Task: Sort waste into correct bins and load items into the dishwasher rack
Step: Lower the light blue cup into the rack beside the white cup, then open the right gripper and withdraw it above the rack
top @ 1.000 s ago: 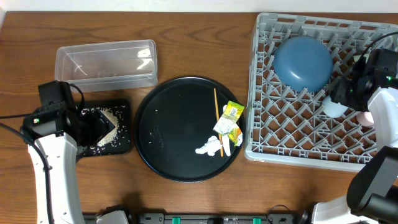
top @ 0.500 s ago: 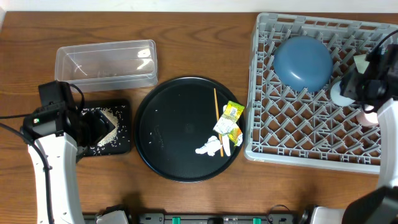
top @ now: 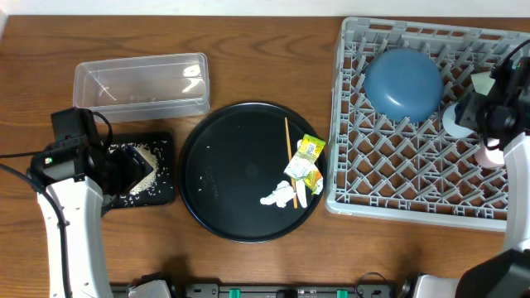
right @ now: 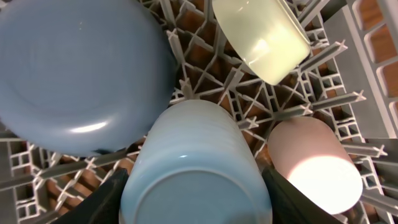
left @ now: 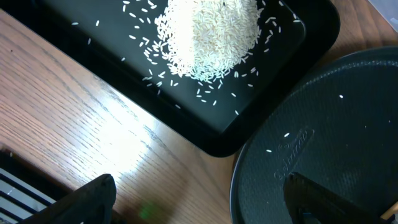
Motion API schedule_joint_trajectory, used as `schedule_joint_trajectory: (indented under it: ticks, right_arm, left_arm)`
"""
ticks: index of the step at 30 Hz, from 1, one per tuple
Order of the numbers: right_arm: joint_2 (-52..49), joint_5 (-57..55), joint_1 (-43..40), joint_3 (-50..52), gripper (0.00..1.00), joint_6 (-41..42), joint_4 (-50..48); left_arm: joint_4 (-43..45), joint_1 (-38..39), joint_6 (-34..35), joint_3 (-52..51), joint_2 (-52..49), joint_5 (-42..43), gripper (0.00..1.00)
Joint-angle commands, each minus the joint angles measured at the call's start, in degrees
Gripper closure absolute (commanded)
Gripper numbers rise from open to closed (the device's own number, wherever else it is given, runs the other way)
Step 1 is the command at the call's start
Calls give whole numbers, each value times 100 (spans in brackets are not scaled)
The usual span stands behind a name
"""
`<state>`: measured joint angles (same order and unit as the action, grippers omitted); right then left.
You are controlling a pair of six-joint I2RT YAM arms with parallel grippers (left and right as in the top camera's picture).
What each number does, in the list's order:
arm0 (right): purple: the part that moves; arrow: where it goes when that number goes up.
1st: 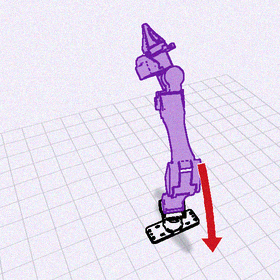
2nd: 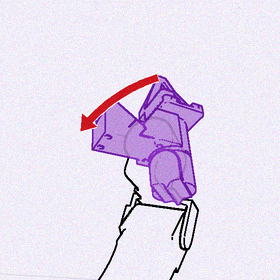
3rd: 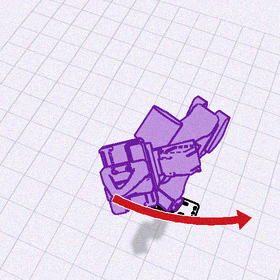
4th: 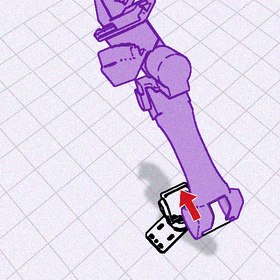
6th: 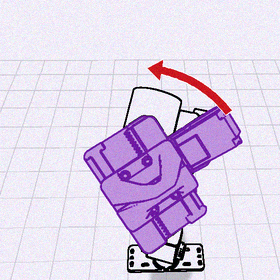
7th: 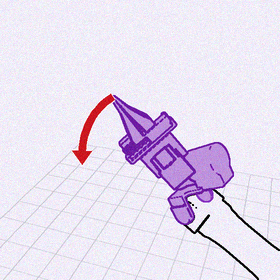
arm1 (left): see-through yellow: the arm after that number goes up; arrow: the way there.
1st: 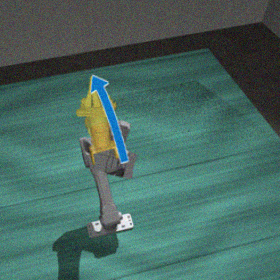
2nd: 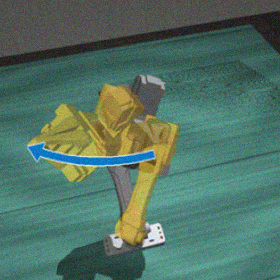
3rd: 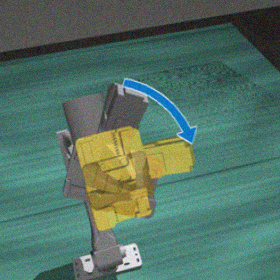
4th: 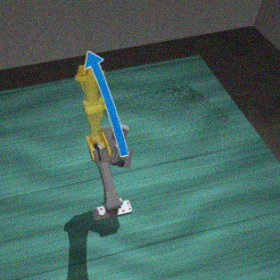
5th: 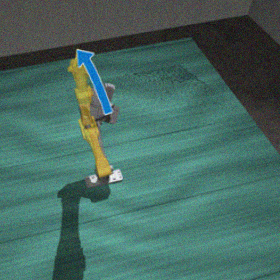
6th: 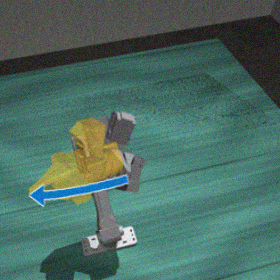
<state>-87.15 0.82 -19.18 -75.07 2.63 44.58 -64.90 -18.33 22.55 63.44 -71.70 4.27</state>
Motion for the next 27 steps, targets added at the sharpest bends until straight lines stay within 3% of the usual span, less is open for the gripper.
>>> schedule_joint_trajectory:
  ticks: [1,9,11,14,15,22,27]
  right_arm:
    - [-326,-59,48,-63,63,31,-48]
    - [-953,-55,87,-63,60,31,-306]
    - [-973,-59,87,-63,48,26,-295]
    - [-894,-52,122,-70,9,31,-227]
    - [-822,-37,122,-79,1,31,-195]
    - [247,262,173,-136,1,28,-83]
    - [1091,1646,354,-133,1,-247,155]
  left_arm:
    - [-28,-24,48,-24,-24,-68,13]
    - [-28,-24,48,-22,-24,-68,12]
    - [-28,-24,48,-22,-24,-68,13]
    - [-28,-24,48,-24,-24,-68,13]
    - [-33,-24,46,-24,-24,-68,13]
    - [-20,-24,48,-22,-24,-68,13]
    - [-17,-24,50,-22,-28,-68,13]
